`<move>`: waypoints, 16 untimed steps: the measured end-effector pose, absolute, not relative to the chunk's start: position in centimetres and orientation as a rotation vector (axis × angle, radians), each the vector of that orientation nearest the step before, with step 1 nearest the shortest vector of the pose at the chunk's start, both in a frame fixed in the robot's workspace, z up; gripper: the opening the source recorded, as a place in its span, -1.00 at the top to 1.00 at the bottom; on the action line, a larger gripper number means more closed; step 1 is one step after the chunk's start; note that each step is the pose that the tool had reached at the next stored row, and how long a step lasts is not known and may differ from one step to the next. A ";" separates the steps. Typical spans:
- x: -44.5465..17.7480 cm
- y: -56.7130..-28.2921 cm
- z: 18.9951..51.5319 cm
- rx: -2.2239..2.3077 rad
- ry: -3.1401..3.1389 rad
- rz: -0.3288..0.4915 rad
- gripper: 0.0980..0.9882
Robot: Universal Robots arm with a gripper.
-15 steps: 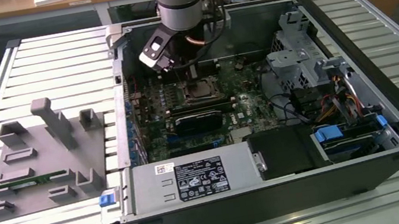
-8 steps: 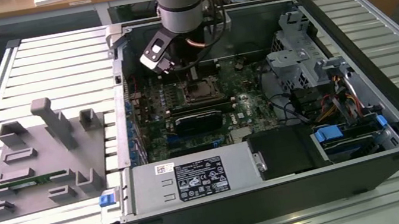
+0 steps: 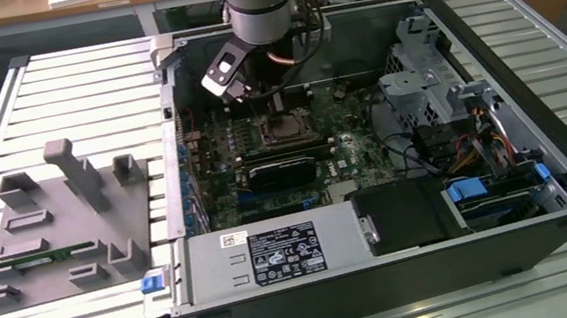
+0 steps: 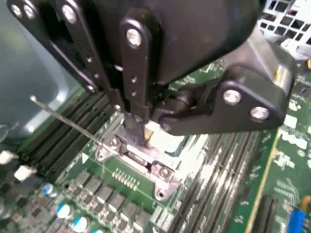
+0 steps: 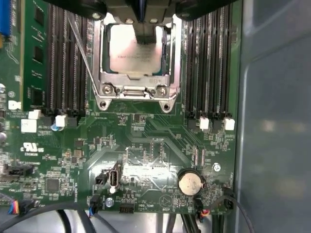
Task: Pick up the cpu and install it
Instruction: 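Close the cpu cover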
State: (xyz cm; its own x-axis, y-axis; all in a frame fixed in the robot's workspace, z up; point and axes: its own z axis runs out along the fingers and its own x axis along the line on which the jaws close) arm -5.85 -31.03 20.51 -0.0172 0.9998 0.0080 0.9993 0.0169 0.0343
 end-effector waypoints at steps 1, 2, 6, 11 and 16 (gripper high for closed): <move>-5.9 -31.1 20.8 2.189 2.227 0.045 0.96; -5.9 -31.0 21.0 2.189 2.227 0.045 0.96; -5.7 -31.0 21.0 2.189 2.227 0.045 0.96; -5.1 -31.0 21.0 2.189 2.227 0.045 0.96; -4.4 -31.0 21.0 2.189 2.227 0.045 0.96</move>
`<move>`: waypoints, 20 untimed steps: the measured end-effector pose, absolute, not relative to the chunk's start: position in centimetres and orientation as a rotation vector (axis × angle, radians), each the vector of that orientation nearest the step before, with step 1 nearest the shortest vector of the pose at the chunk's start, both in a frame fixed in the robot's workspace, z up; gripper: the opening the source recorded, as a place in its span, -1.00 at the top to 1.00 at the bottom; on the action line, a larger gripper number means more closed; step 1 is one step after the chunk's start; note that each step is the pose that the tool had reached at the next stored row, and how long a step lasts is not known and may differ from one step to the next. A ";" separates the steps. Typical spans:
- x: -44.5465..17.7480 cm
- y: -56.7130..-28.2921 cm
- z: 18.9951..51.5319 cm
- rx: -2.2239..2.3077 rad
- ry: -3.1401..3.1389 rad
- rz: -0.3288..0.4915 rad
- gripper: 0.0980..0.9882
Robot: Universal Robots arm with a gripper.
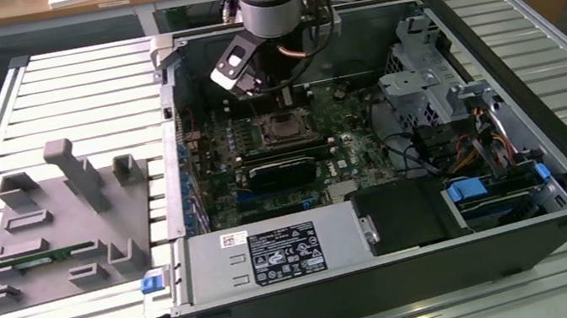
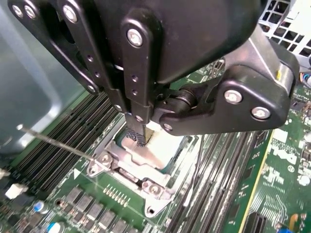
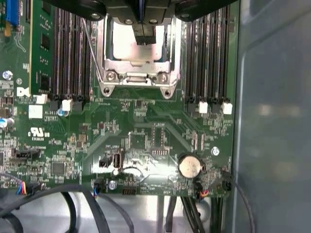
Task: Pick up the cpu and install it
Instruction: 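Close the cpu cover, then install the first cpu locking lever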
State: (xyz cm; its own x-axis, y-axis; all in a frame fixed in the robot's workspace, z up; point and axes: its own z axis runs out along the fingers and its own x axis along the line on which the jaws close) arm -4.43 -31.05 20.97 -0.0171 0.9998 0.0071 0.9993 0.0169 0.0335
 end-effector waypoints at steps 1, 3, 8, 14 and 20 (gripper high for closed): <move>-4.3 -31.1 21.0 2.189 2.227 0.045 0.96; -4.2 -31.1 21.0 2.189 2.227 0.045 0.96; -4.1 -31.0 21.1 2.189 2.227 0.045 0.96; -4.1 -31.0 21.2 2.189 2.227 0.045 0.96; -4.1 -31.0 21.4 2.189 2.227 0.045 0.96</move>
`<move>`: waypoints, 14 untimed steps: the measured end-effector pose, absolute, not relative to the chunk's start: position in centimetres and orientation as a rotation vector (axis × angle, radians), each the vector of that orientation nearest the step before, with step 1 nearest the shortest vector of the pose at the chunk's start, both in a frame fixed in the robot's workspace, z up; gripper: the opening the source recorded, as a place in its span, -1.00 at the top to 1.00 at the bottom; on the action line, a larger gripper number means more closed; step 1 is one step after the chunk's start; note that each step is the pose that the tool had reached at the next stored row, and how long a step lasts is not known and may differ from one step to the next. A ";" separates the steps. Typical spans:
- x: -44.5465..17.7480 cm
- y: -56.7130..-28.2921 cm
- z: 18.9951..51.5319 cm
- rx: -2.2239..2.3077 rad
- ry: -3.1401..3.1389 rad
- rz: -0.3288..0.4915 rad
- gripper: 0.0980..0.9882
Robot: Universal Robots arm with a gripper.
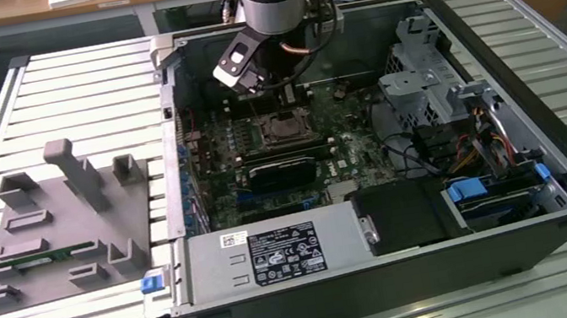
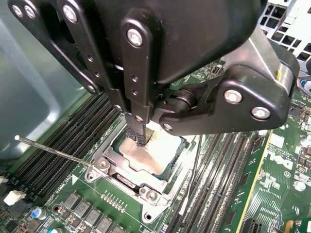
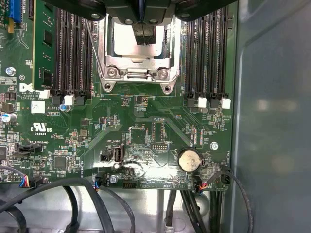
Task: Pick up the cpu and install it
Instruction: 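Install the first cpu locking lever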
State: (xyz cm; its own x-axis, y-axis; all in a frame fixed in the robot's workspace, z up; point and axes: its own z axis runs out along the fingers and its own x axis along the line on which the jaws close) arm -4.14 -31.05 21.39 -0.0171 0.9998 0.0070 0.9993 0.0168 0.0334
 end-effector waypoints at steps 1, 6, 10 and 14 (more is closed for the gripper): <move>-4.1 -31.1 21.4 2.189 2.227 0.045 0.96; -4.1 -31.0 21.6 2.189 2.227 0.045 0.96; -4.1 -31.0 21.7 2.189 2.227 0.045 0.96; -4.1 -31.0 21.8 2.189 2.227 0.045 0.96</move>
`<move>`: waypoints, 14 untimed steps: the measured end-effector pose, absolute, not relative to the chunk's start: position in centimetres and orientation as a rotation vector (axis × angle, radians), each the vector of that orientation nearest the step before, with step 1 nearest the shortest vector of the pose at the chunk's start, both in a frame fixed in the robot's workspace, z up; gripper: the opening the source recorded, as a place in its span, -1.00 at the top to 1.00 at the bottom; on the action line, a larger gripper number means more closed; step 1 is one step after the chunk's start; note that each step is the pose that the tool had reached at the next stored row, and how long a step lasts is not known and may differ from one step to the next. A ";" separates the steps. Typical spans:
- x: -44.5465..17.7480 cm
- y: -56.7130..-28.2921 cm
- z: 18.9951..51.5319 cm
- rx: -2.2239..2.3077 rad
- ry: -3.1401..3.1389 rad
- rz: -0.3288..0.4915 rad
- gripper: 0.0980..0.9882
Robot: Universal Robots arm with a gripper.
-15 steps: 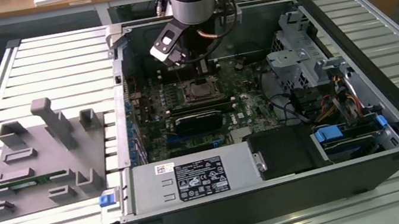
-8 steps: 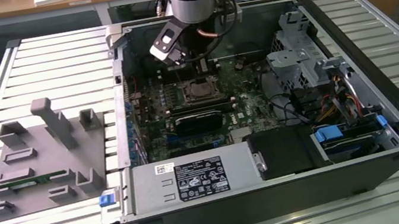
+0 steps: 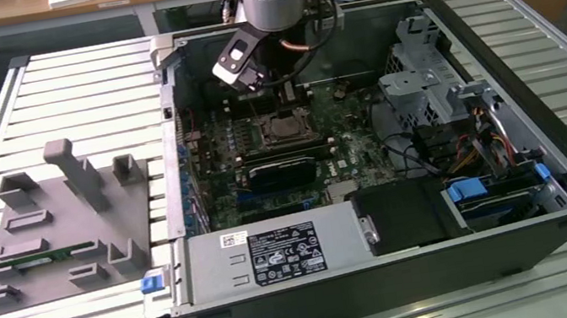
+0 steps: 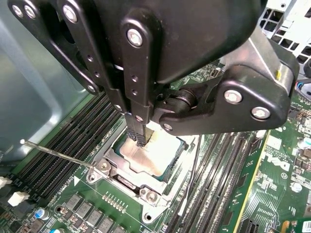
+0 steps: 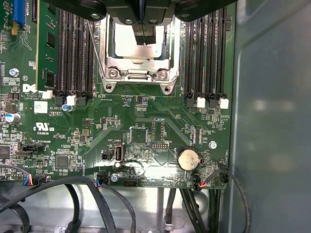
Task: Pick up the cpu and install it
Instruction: 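Install the first cpu locking lever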
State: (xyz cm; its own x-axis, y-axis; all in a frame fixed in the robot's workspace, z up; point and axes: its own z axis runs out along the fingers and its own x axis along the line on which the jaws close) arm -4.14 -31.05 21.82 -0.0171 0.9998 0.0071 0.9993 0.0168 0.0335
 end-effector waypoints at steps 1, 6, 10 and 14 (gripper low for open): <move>-4.1 -31.0 21.8 2.189 2.227 0.045 0.96; -4.1 -31.0 22.0 2.189 2.227 0.045 0.96; -4.1 -31.0 22.1 2.189 2.227 0.045 0.96; -4.1 -31.0 22.6 2.189 2.227 0.045 0.96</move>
